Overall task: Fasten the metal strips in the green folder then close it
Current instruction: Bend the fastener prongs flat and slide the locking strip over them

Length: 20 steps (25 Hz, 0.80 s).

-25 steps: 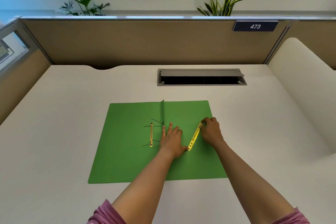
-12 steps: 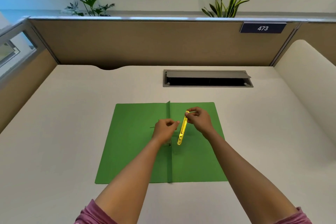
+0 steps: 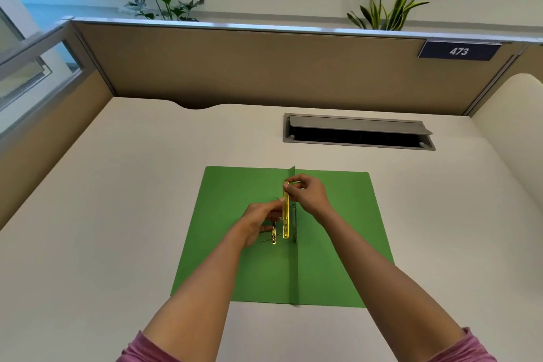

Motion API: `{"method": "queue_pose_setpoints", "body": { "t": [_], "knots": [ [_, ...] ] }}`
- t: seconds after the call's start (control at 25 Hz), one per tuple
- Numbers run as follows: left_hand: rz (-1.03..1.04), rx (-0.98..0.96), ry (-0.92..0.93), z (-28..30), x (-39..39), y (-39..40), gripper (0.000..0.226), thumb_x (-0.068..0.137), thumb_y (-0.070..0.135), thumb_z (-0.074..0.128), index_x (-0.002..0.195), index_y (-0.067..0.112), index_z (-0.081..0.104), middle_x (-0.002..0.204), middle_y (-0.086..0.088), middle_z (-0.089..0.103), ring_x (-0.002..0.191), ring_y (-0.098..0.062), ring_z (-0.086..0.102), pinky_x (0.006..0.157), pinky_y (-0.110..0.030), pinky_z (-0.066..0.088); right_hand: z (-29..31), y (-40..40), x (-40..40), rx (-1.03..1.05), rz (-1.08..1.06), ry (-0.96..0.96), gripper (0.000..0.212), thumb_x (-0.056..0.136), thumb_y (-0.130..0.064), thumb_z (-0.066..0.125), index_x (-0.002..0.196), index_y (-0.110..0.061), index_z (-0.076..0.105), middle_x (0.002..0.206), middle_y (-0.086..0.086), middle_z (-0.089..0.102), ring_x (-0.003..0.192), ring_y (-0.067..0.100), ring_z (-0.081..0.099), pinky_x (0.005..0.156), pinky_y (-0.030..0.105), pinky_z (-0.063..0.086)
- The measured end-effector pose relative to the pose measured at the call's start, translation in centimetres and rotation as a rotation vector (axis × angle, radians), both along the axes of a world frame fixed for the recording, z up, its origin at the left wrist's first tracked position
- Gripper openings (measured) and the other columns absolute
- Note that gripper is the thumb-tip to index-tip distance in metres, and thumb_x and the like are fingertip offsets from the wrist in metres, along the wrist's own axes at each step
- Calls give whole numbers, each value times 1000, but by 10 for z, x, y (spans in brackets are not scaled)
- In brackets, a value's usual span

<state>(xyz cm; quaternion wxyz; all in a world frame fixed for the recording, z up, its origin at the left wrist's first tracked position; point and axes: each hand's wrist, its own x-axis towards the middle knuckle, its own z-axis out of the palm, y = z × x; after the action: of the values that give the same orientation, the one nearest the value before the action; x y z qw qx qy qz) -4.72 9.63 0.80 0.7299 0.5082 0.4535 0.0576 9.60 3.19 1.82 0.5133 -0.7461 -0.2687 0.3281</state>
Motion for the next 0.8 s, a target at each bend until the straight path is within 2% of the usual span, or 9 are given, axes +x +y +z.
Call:
{"method": "queue_pose_setpoints", "body": {
  "t": [0.12, 0.24, 0.32, 0.4, 0.52, 0.68, 0.8],
  "knots": [
    [1, -38, -44, -5, -4, 3, 8, 84, 15, 74, 86, 8, 74, 85, -5, 68, 93, -23, 57, 83, -36, 46, -6, 4, -3, 1, 5, -13, 22, 89, -14, 69, 105, 0, 68, 81, 9, 70, 68, 18, 67, 65, 23, 59],
    [27, -71, -65, -9, -6, 3, 3, 84, 8, 73, 84, 6, 72, 87, -6, 70, 92, -22, 59, 89, -38, 48, -15, -1, 0, -51, 30, -131, 22, 97, -12, 56, 109, 0, 69, 99, 11, 71, 81, 23, 68, 76, 29, 58],
    [42, -93, -85, -9, -7, 3, 3, 85, 7, 71, 82, 5, 70, 85, -5, 70, 85, -19, 61, 84, -34, 50, -22, -9, 0, -116, 131, -253, 22, 97, -8, 54, 111, -4, 70, 105, 6, 71, 89, 17, 64, 84, 27, 51],
    [55, -109, -101, -9, -7, 3, 3, 86, 6, 70, 83, 5, 70, 83, -5, 69, 80, -17, 61, 75, -30, 50, -28, -15, -5, -129, 195, -319, 20, 94, -9, 60, 109, -6, 72, 101, 2, 71, 90, 12, 61, 84, 23, 46],
    [74, -124, -113, -8, -5, 4, 3, 87, 6, 68, 85, 5, 70, 84, -4, 68, 78, -16, 60, 72, -29, 49, -30, -17, -10, -95, 201, -344, 14, 88, -9, 68, 101, -8, 74, 90, -3, 69, 79, 7, 61, 75, 19, 47],
    [77, -122, -110, -8, -5, 3, 4, 87, 5, 69, 83, 6, 69, 83, -4, 68, 80, -16, 59, 77, -32, 47, -33, -17, -10, -50, 147, -366, 7, 86, -10, 70, 92, -11, 75, 81, -6, 68, 75, -3, 60, 69, 10, 45],
    [90, -116, -104, -8, -4, 3, 5, 86, 4, 69, 82, 6, 69, 82, -4, 68, 81, -17, 59, 82, -35, 46, -33, -18, -8, -36, 113, -360, 6, 87, -11, 70, 90, -10, 75, 80, -5, 69, 75, -6, 60, 69, 8, 44]
  ]
}}
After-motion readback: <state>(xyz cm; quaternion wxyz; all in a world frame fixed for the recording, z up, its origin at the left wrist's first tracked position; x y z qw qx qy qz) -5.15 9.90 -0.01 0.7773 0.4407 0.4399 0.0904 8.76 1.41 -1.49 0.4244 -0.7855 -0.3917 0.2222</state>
